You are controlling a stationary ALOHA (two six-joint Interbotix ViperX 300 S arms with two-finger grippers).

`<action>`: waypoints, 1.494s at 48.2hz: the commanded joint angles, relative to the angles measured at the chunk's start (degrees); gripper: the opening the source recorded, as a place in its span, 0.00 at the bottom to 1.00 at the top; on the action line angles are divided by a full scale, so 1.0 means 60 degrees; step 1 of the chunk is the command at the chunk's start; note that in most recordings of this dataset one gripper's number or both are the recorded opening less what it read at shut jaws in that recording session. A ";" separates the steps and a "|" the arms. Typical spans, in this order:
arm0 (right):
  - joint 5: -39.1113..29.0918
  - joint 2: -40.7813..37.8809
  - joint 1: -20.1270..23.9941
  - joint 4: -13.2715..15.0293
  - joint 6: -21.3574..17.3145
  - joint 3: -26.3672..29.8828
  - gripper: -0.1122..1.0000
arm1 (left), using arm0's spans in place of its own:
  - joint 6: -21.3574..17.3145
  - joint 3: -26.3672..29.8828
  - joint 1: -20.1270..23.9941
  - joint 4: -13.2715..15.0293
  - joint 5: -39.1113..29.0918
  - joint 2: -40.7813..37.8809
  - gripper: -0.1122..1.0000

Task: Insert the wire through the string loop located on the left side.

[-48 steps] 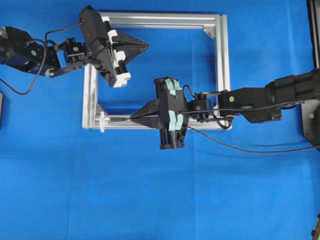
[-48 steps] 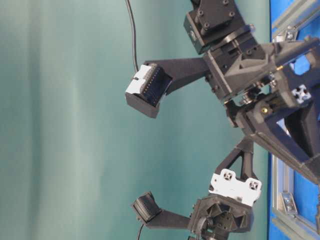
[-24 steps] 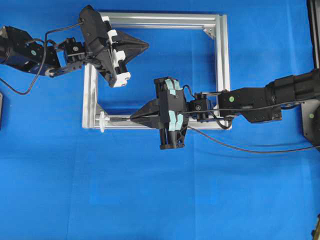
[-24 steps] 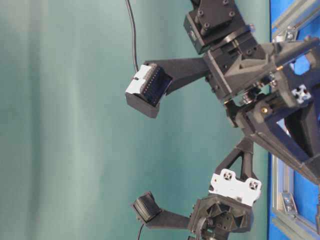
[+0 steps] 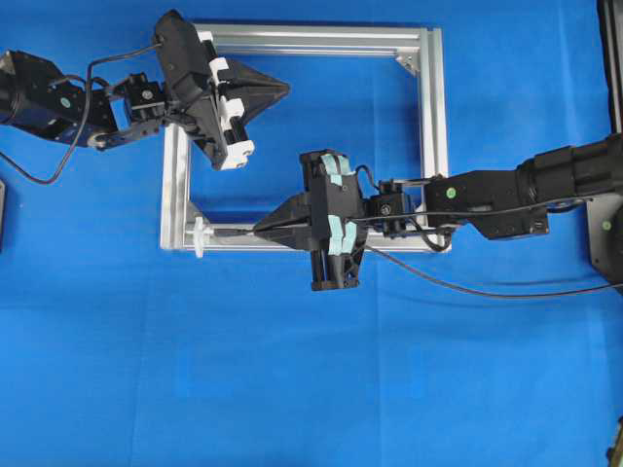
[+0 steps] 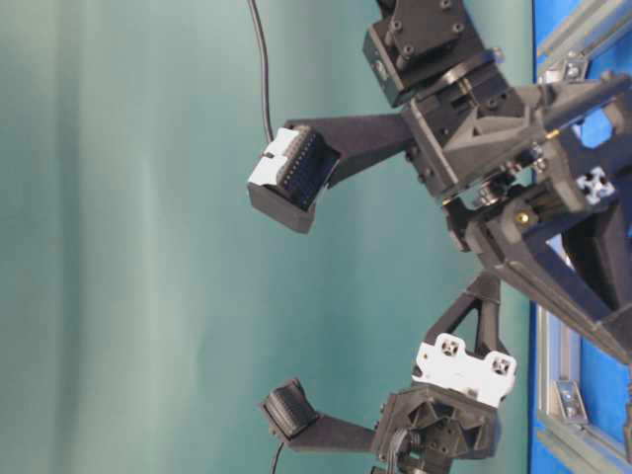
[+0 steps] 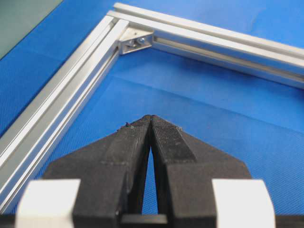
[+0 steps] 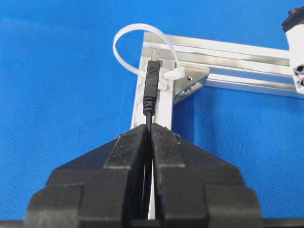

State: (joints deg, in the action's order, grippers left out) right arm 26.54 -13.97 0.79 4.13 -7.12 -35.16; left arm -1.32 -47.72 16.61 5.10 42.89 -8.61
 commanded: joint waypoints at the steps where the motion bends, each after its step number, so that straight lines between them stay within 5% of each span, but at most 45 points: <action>1: 0.0059 0.0117 0.0015 0.0000 0.0015 0.0220 0.11 | -0.0015 0.0161 0.0029 -0.0029 0.0059 0.0322 0.10; 39: -0.0718 -0.1143 0.0088 0.0029 0.0176 0.2271 0.11 | 0.0000 0.0176 0.0029 -0.0044 0.0059 0.0322 0.10; 72: -0.0718 -0.1230 0.0088 0.0029 0.0176 0.2358 0.11 | -0.0015 -0.0483 0.0161 -0.0044 0.0059 0.0835 0.10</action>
State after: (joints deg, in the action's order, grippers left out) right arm 21.97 -22.50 1.49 4.22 -6.15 -22.24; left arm -1.32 -49.92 16.96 5.01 42.89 -6.24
